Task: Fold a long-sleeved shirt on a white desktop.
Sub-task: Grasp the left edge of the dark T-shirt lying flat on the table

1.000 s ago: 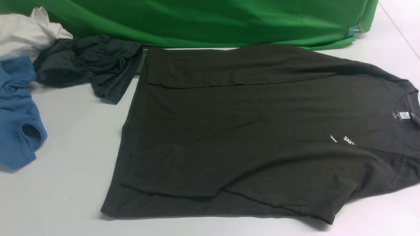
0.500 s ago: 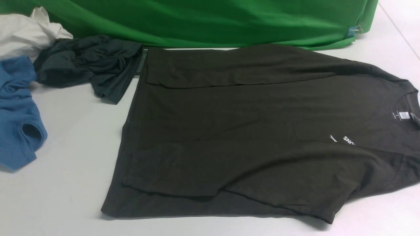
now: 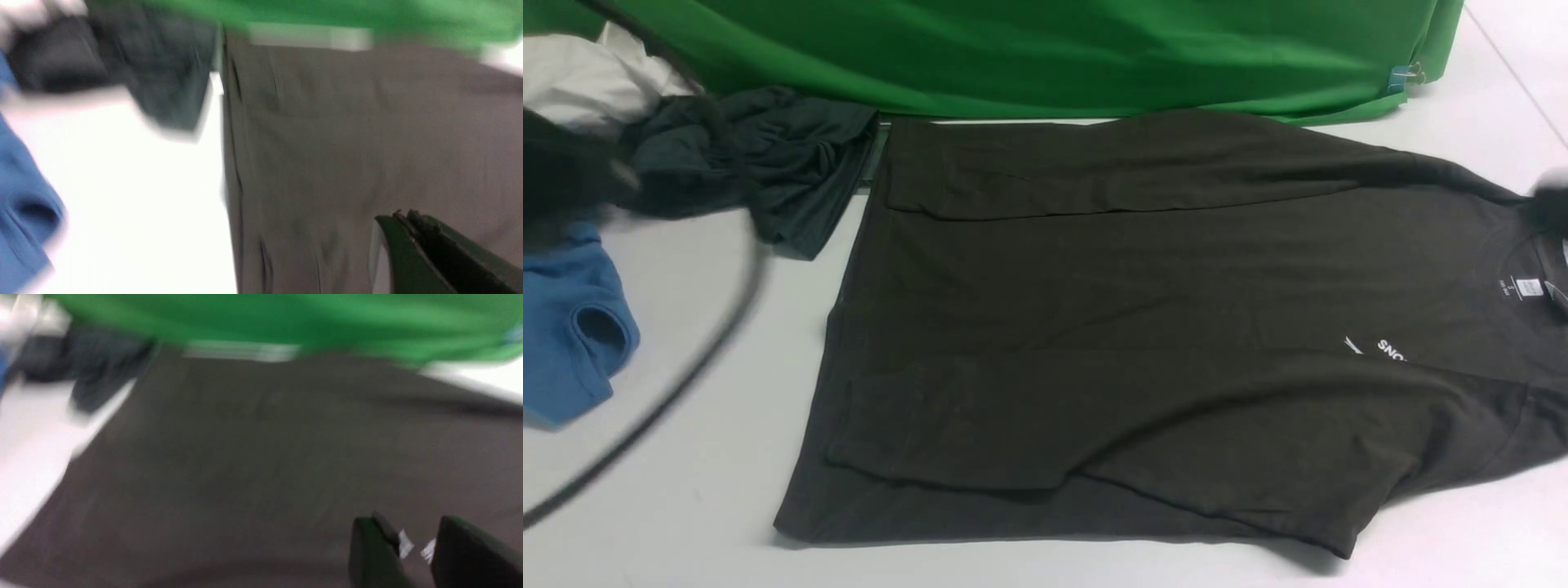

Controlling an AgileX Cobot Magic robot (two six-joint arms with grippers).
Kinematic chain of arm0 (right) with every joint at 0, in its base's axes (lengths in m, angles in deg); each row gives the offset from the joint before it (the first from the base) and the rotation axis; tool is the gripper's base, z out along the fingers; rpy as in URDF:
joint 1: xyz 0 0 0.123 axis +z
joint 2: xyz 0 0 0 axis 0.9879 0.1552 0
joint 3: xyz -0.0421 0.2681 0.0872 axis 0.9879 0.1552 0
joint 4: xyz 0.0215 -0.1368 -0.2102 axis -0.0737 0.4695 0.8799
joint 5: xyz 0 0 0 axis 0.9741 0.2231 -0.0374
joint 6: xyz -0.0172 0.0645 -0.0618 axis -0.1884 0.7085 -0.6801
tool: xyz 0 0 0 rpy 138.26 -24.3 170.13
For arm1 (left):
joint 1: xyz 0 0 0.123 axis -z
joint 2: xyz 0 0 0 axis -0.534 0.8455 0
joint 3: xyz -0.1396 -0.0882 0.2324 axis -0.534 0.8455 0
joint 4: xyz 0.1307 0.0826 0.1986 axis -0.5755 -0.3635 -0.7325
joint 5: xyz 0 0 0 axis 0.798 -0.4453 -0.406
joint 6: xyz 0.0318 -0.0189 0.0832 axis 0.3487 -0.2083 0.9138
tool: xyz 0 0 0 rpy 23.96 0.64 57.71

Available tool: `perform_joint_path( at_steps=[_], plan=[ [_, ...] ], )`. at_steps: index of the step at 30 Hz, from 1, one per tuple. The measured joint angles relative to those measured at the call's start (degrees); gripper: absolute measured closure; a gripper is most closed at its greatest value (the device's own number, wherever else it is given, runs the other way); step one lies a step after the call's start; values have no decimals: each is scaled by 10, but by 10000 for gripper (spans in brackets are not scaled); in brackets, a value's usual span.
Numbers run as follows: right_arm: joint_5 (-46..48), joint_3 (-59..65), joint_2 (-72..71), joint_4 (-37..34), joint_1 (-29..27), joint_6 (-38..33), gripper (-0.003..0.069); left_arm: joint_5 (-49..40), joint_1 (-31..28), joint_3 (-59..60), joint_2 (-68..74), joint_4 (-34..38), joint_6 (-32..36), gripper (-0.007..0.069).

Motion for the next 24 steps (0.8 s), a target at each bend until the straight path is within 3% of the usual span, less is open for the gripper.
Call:
perform_joint_path(
  at_steps=[3, 10, 13, 14, 15, 17, 21, 24],
  plan=[
    [22, 34, 0, -3, 54, -8, 417, -69, 0, 0, 60, 67, 99, 603],
    [33, 63, 0, -3, 150, -20, 417, -149, 28, -11, 132, 121, 204, 542],
    [30, 63, 0, -3, 168, -21, 417, -164, 63, -24, 149, 103, 200, 484],
    [26, 63, 0, -3, 181, -22, 417, -167, 101, -37, 166, 69, 166, 411],
    [26, 62, 0, -3, 182, -22, 417, -167, 101, -39, 166, 64, 161, 411],
    [16, 60, 0, -3, 191, -24, 417, -160, 131, -47, 189, 17, 118, 316],
    [1, 57, 0, -4, 193, -25, 417, -158, 139, -50, 242, -25, 62, 187],
    [1, 57, 0, -6, 193, -25, 417, -140, 125, -50, 288, -33, 28, 139]
  ],
)
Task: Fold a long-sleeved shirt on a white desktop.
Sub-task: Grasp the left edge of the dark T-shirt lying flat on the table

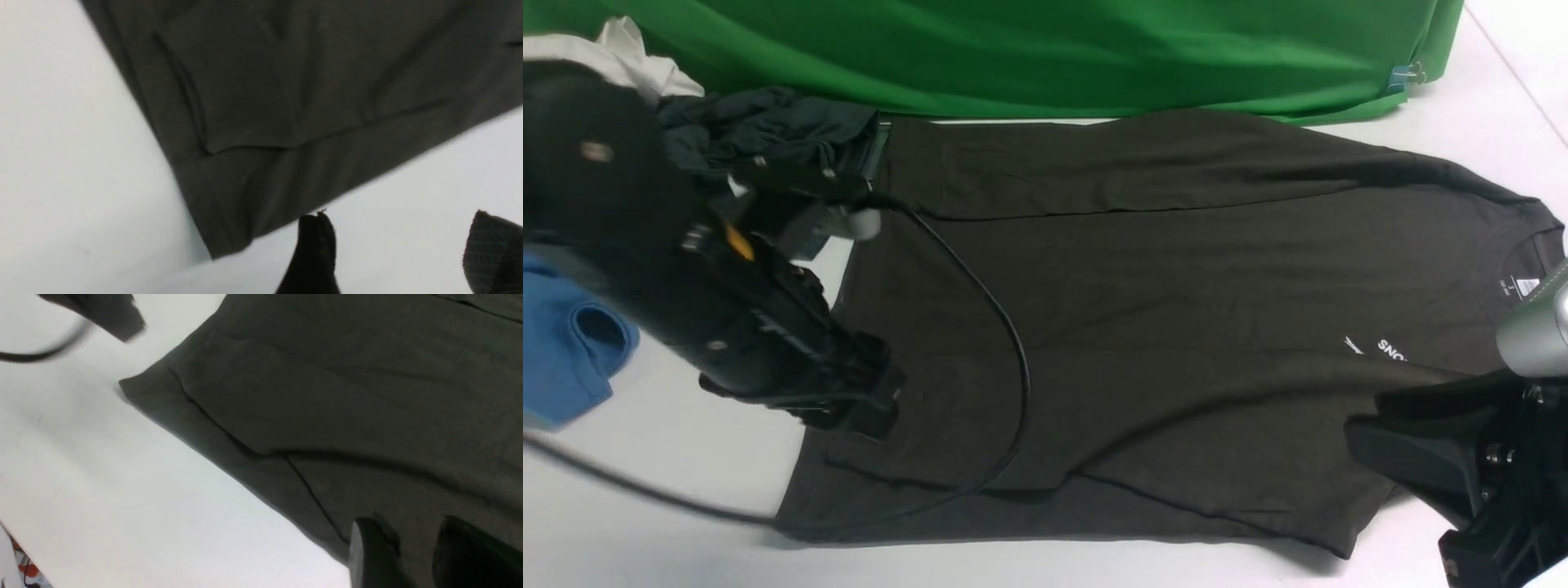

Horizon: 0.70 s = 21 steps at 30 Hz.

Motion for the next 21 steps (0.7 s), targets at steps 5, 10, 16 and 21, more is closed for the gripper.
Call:
perform_joint_path(
  at_steps=[5, 10, 16, 21],
  plan=[
    [0, 0, 0, -14, 0, 0, 417, 11, -56, -27, 80, 37, 10, 125],
    [0, 0, 0, -26, 0, 0, 417, -12, -83, -84, 141, 56, 116, 123],
    [-2, 0, 0, -32, 0, 0, 417, -20, -84, -118, 219, 55, 114, 123],
    [-2, 0, 0, -44, 0, 0, 417, -8, -84, -131, 260, 51, 65, 123]
  ],
)
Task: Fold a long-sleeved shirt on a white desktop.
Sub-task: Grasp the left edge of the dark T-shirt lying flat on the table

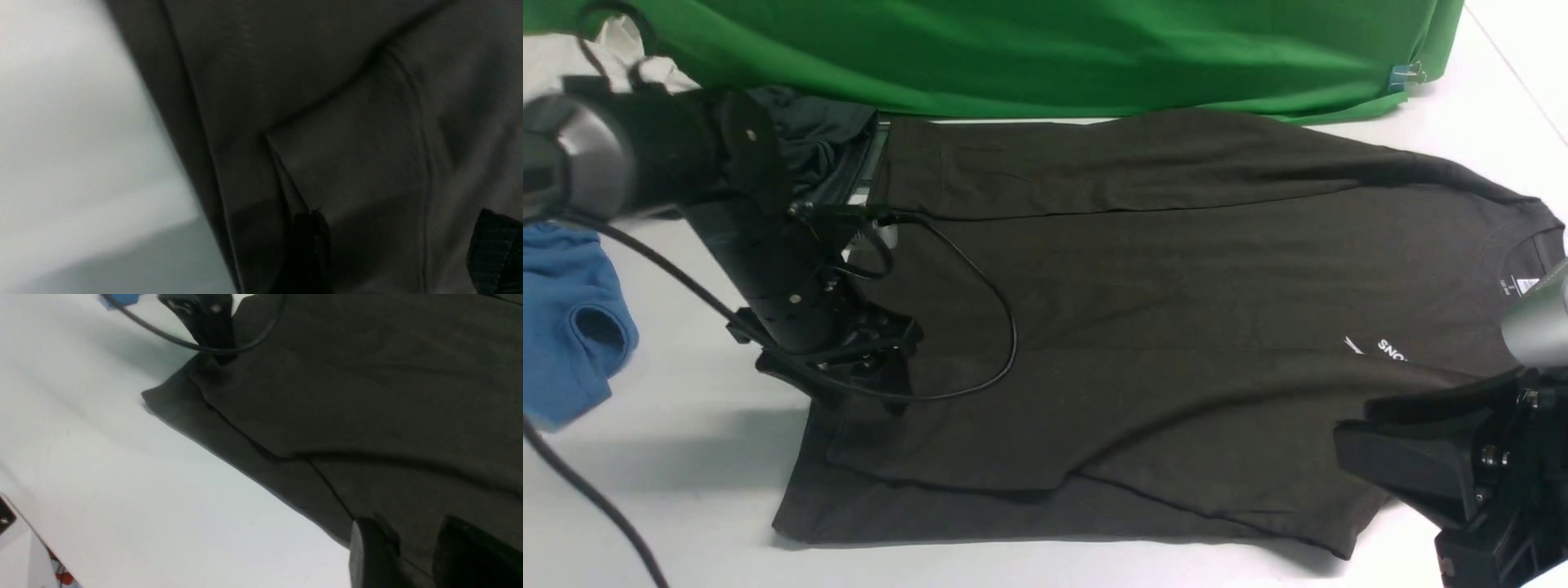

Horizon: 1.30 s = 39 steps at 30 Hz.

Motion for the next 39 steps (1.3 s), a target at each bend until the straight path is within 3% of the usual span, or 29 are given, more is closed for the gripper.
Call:
perform_joint_path(
  at_steps=[13, 24, 28, 30, 35, 39],
  plan=[
    [0, 0, 0, -7, 0, 0, 417, 46, -1, -23, 14, -31, -69, 123],
    [1, 0, 0, -8, 0, 0, 417, 68, -1, -25, 46, -33, -53, 151],
    [2, 0, 0, -8, 0, 0, 417, 67, -3, -25, 47, -39, -44, 244],
    [2, 0, 0, -8, 0, 0, 417, 64, -4, -25, 47, -47, -42, 335],
    [2, 0, 0, -8, 0, 0, 417, 59, -4, -25, 49, -47, -42, 468],
    [2, 0, 0, -8, 0, 0, 417, 54, -4, -25, 49, -45, -42, 519]
  ],
)
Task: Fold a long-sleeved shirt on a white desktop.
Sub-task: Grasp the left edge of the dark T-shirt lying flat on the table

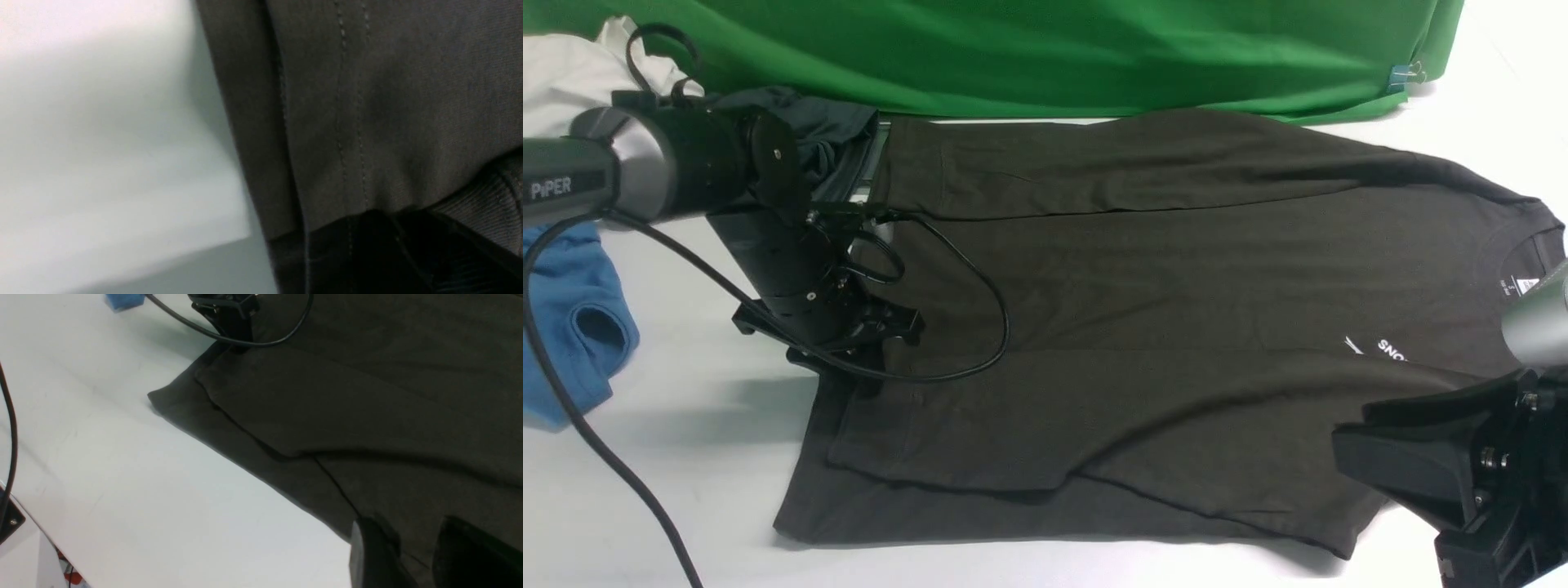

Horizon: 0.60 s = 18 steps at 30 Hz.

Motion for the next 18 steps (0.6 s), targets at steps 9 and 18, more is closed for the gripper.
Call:
perform_joint_path(
  at_steps=[9, 18],
  plan=[
    [0, 0, 0, 0, 0, 0, 417, -7, 0, -5, -5, 0, 13, 528],
    [0, 0, 0, 0, 0, 0, 417, -8, 0, -5, -6, 13, 48, 562]
  ],
)
